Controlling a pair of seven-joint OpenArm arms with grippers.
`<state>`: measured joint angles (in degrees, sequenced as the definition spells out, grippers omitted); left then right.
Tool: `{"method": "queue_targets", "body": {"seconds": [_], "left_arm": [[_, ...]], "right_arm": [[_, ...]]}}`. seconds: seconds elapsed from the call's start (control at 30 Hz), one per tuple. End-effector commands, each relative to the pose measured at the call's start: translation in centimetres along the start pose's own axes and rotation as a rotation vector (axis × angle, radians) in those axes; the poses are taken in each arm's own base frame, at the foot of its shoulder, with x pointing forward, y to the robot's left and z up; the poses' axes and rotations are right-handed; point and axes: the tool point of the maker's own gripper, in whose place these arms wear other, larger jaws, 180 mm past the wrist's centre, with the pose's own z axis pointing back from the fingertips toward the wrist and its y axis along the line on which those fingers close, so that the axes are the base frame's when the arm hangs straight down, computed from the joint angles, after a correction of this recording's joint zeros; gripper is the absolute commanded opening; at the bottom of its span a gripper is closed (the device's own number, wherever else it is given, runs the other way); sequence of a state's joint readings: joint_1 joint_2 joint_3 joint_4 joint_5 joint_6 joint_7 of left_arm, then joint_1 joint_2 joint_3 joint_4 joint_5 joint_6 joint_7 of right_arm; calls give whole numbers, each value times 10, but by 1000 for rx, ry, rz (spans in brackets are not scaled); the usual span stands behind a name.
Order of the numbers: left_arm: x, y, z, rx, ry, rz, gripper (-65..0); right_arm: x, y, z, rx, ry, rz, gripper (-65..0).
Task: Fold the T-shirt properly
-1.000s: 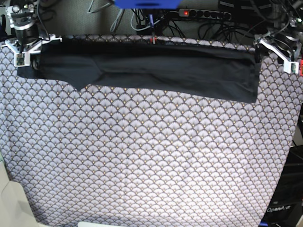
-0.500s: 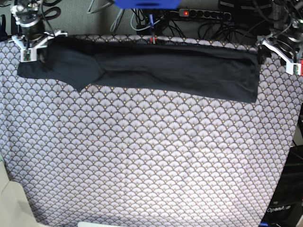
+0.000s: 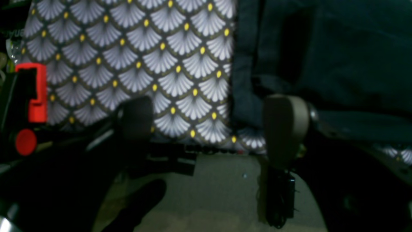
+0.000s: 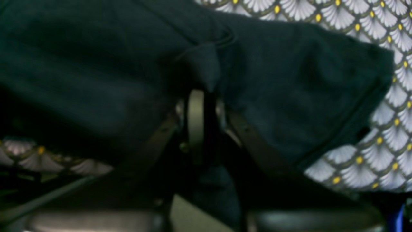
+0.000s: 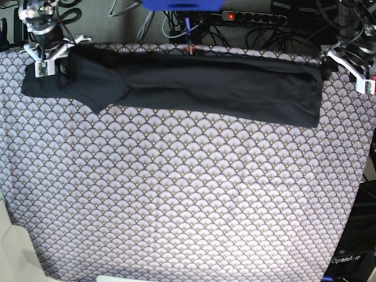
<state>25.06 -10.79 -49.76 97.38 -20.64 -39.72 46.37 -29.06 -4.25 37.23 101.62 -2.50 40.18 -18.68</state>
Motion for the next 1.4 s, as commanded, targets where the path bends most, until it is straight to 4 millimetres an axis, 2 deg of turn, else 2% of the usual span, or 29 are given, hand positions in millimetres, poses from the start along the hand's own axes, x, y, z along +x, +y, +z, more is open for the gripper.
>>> {"method": "queue_targets", "body": {"seconds": [0.0, 0.17, 0.3, 0.43, 0.53, 0.9, 1.03, 1.13, 1.3, 1.37], "left_arm": [[11, 4, 3, 2, -36, -18, -130], [11, 4, 3, 2, -36, -18, -130], [12, 4, 3, 2, -38, -18, -130], [17, 4, 2, 2, -50, -16, -130], [20, 4, 1, 2, -58, -16, -130], [31, 4, 1, 3, -91, -13, -129], [44, 28, 5, 72, -132, 32, -129], [30, 33, -6, 61, -103, 90, -129], [35, 29, -23, 35, -121, 150, -129], [37, 20, -30, 7, -110, 143, -129]], "right_arm": [[10, -7, 2, -13, -25, 12, -544], [5, -22, 1, -25, 55, 67, -528], [12, -34, 0, -45, 49, 91, -525], [11, -54, 7, -99, 51, 86, -524], [10, -62, 11, -123, 53, 80, -524], [10, -69, 14, -141, 56, 82, -524], [9, -70, 15, -141, 58, 84, -524], [8, -69, 14, -139, 60, 79, -524], [8, -68, 14, -138, 58, 76, -524], [8, -67, 13, -134, 58, 77, -524]]}}
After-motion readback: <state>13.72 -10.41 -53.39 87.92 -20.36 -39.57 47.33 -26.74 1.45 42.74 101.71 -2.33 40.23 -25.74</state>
